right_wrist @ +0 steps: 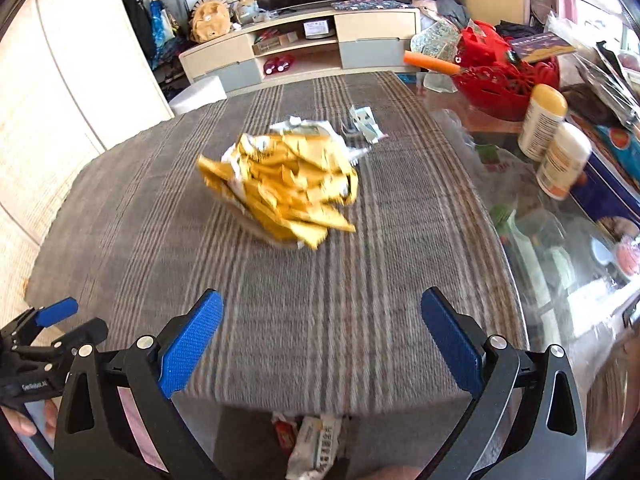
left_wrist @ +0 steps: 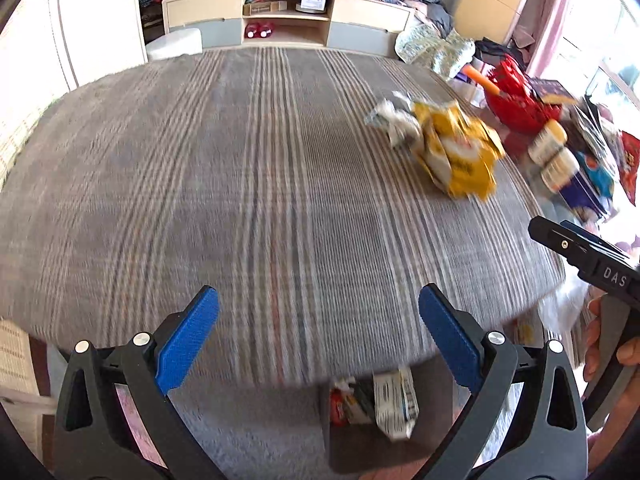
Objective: Collect trash
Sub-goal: 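Raise both tools and close right tool on the yellow snack bag, then grasp the white foil wrapper with left tool while right holds the yellow bag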
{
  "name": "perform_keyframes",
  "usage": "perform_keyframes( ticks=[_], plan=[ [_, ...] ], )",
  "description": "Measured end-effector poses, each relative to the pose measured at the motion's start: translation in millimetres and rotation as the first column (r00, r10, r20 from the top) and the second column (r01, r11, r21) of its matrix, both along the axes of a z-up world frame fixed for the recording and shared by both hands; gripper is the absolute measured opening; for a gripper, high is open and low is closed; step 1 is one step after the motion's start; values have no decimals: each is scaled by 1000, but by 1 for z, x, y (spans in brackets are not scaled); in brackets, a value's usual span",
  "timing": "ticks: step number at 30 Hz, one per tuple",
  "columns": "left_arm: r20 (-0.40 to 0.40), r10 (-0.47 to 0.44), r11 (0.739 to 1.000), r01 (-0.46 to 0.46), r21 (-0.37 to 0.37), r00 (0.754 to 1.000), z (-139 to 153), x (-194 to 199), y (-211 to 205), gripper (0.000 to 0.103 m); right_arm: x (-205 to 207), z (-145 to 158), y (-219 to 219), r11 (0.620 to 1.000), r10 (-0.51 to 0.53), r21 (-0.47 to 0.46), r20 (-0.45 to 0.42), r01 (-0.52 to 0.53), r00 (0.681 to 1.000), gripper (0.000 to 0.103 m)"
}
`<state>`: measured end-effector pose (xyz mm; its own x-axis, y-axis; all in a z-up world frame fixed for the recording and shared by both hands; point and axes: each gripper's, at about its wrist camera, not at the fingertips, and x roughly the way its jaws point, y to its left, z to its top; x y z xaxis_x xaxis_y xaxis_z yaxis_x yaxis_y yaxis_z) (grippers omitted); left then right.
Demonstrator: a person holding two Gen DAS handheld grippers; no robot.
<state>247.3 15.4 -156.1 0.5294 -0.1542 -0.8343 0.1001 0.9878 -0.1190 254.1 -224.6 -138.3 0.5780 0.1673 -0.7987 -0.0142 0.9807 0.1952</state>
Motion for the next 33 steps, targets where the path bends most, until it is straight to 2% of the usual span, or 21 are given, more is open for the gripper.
perform_keyframes(
  ticks=[3, 8, 15, 22, 26, 28, 30, 33],
  plan=[
    [13, -5, 1000, 4, 18, 1000, 5, 19, 0, 95, 27, 11, 3, 1000, -17, 22, 13, 16, 1000, 100],
    [32, -12, 999, 10, 38, 999, 12, 49, -1, 95, 77, 24, 12, 999, -41, 5, 17, 41, 999, 100],
    [46, -28, 999, 26, 42, 999, 17, 73, -6, 95, 123, 8, 25, 998, -65, -26, -56, 64, 996, 100],
    [61, -37, 998, 34, 58, 997, 21, 89, -7, 95, 133, -14, 32, 999, -26, 37, -112, 30, 993, 100],
    [59, -41, 998, 37, 58, 997, 20, 95, -9, 95, 128, -20, 39, 1000, 10, 30, -104, -7, 995, 101],
    [57, -40, 998, 37, 60, 998, 18, 98, -10, 95, 123, -24, 37, 998, 47, 48, -100, -43, 994, 97],
    [54, -42, 997, 39, 61, 998, 16, 101, -13, 95, 117, -21, 33, 996, 72, 67, -88, -66, 994, 89],
    [54, -54, 996, 50, 68, 997, 13, 105, -21, 95, 100, -11, 22, 992, 98, 90, -71, -91, 993, 85]
  ],
)
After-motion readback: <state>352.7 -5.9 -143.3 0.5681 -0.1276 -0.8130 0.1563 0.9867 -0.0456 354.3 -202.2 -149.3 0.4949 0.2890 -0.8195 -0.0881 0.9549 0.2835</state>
